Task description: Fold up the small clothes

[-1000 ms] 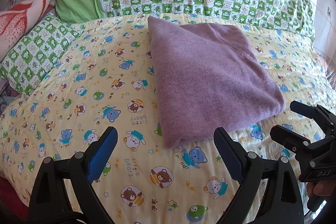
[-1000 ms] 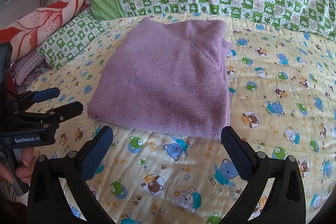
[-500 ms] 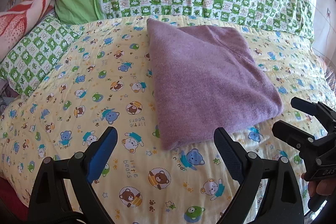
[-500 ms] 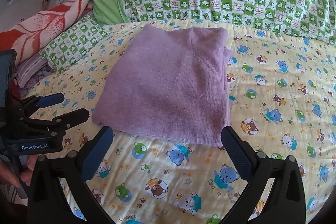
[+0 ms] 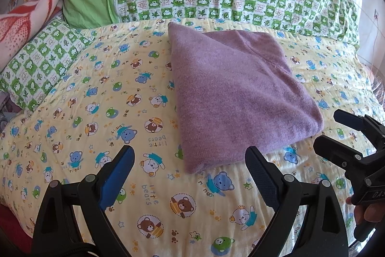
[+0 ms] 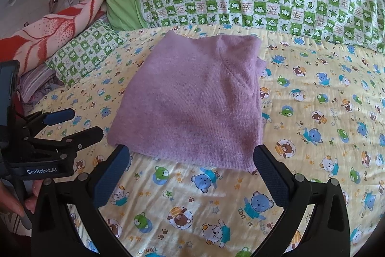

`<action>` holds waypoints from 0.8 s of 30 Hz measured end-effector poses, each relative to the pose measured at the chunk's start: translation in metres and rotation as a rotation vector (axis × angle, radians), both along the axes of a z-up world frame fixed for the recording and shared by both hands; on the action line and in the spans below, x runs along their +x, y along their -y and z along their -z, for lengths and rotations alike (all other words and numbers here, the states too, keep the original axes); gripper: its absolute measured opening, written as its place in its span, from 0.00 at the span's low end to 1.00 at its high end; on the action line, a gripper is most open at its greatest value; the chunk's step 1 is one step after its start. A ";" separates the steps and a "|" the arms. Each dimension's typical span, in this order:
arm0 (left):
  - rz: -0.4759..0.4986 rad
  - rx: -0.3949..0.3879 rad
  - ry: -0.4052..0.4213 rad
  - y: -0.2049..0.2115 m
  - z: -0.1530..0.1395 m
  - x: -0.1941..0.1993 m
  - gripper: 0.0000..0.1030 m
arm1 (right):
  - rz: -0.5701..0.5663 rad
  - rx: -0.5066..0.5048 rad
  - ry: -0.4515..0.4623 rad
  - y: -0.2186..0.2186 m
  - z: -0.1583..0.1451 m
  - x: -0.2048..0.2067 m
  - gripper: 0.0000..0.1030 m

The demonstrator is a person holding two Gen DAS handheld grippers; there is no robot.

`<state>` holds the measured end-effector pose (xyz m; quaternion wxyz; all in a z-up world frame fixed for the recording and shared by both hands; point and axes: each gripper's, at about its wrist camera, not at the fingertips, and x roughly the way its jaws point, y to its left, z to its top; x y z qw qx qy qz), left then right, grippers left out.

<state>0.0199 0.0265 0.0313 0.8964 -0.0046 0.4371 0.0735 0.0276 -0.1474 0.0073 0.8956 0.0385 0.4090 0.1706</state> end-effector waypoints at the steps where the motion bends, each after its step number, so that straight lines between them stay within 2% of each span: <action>1: 0.000 -0.001 -0.001 0.000 0.000 0.000 0.91 | 0.000 0.001 0.000 0.000 0.000 0.000 1.00; 24: 0.007 -0.023 -0.001 -0.004 -0.002 0.011 0.91 | -0.001 0.017 0.012 -0.001 -0.008 0.007 1.00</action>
